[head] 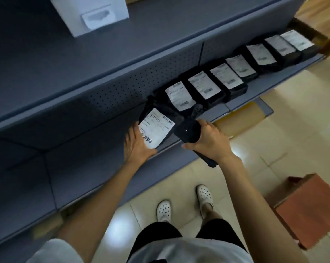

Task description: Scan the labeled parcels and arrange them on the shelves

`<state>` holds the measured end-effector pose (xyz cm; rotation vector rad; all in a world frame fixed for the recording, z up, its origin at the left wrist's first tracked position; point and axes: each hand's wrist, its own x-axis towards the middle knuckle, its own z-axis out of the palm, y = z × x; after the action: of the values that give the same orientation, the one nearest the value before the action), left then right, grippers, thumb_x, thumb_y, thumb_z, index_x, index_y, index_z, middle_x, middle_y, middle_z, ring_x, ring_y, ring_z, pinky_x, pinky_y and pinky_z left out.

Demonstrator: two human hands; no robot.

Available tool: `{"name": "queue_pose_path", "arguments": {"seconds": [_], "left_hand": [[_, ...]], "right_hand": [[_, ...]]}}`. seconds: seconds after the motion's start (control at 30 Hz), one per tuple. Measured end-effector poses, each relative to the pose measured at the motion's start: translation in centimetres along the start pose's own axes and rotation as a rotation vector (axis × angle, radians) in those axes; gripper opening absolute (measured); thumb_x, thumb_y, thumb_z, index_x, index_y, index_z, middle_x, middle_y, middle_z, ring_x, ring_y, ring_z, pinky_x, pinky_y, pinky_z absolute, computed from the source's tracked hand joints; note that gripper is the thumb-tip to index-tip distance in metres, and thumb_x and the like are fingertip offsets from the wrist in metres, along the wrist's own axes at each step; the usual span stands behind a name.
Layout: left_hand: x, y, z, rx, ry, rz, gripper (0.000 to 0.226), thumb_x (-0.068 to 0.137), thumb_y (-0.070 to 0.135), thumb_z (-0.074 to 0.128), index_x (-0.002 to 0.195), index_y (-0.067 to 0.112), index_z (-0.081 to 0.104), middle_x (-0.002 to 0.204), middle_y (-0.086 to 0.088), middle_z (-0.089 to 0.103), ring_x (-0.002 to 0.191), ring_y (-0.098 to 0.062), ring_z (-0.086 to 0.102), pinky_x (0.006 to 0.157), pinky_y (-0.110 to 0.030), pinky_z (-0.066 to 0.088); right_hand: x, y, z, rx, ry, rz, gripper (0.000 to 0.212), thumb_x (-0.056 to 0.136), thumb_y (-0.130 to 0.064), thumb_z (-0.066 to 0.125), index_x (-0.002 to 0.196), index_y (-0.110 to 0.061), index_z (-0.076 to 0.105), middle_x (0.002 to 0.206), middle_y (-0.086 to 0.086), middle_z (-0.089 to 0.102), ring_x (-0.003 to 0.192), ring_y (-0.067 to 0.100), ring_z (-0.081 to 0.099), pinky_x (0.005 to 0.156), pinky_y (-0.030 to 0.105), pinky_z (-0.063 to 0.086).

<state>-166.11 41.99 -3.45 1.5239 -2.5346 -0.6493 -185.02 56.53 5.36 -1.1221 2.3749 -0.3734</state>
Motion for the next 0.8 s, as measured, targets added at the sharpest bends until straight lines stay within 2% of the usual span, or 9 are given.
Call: {"name": "queue_pose_path", "arguments": {"seconds": [0.1, 0.27, 0.47, 0.6, 0.7, 0.8], "left_hand": [[0.4, 0.9, 1.8, -0.024, 0.051, -0.149, 0.127, 0.051, 0.038, 0.086, 0.151, 0.007, 0.015, 0.145, -0.02, 0.031, 0.126, -0.042, 0.037, 0.101, -0.053, 0.039], [2.3, 2.6, 5.9, -0.045, 0.09, -0.374, 0.13, 0.058, 0.038, 0.085, 0.156, 0.019, 0.0, 0.141, -0.02, 0.029, 0.125, -0.041, 0.036, 0.101, -0.051, 0.037], [6.7, 4.3, 11.2, -0.162, 0.051, -0.595, 0.108, 0.076, 0.049, 0.075, 0.155, 0.028, 0.004, 0.152, -0.026, 0.01, 0.137, -0.046, 0.023, 0.107, -0.055, 0.034], [11.6, 5.9, 13.7, -0.301, 0.033, -0.739, 0.104, 0.081, 0.057, 0.069, 0.155, 0.032, -0.001, 0.158, -0.024, -0.005, 0.145, -0.044, 0.007, 0.114, -0.053, 0.025], [13.9, 7.0, 14.8, -0.347, -0.017, -0.738, 0.106, 0.08, 0.069, 0.062, 0.155, 0.034, -0.004, 0.159, -0.022, -0.011, 0.147, -0.042, 0.001, 0.115, -0.052, 0.02], [14.7, 7.4, 15.0, -0.252, -0.064, -0.678, 0.104, 0.079, 0.078, 0.051, 0.155, 0.035, -0.005, 0.16, -0.021, -0.007, 0.147, -0.041, 0.003, 0.116, -0.053, 0.016]], "right_hand": [[3.4, 1.6, -0.2, 0.0, -0.065, -0.047, 0.098, 0.068, -0.06, 0.082, 0.146, -0.02, 0.04, 0.135, 0.005, 0.057, 0.12, 0.032, 0.058, 0.094, 0.048, 0.051], [8.4, 4.2, 0.4, 0.017, -0.132, -0.13, 0.096, 0.067, -0.057, 0.083, 0.144, -0.019, 0.04, 0.135, 0.007, 0.055, 0.12, 0.034, 0.058, 0.093, 0.053, 0.051], [12.8, 7.3, 1.0, 0.008, -0.182, -0.174, 0.094, 0.068, -0.055, 0.084, 0.143, -0.019, 0.041, 0.136, 0.005, 0.055, 0.121, 0.033, 0.057, 0.092, 0.049, 0.052], [14.9, 9.0, 0.8, -0.022, -0.198, -0.179, 0.096, 0.069, -0.056, 0.083, 0.146, -0.02, 0.038, 0.138, 0.004, 0.053, 0.122, 0.033, 0.057, 0.093, 0.048, 0.05], [16.1, 9.9, 0.2, -0.031, -0.196, -0.187, 0.095, 0.069, -0.055, 0.084, 0.145, -0.02, 0.039, 0.136, 0.005, 0.054, 0.121, 0.033, 0.058, 0.092, 0.049, 0.051], [16.8, 10.6, -0.3, -0.033, -0.195, -0.194, 0.095, 0.067, -0.055, 0.085, 0.144, -0.02, 0.041, 0.136, 0.005, 0.054, 0.118, 0.034, 0.059, 0.092, 0.049, 0.052]]}}
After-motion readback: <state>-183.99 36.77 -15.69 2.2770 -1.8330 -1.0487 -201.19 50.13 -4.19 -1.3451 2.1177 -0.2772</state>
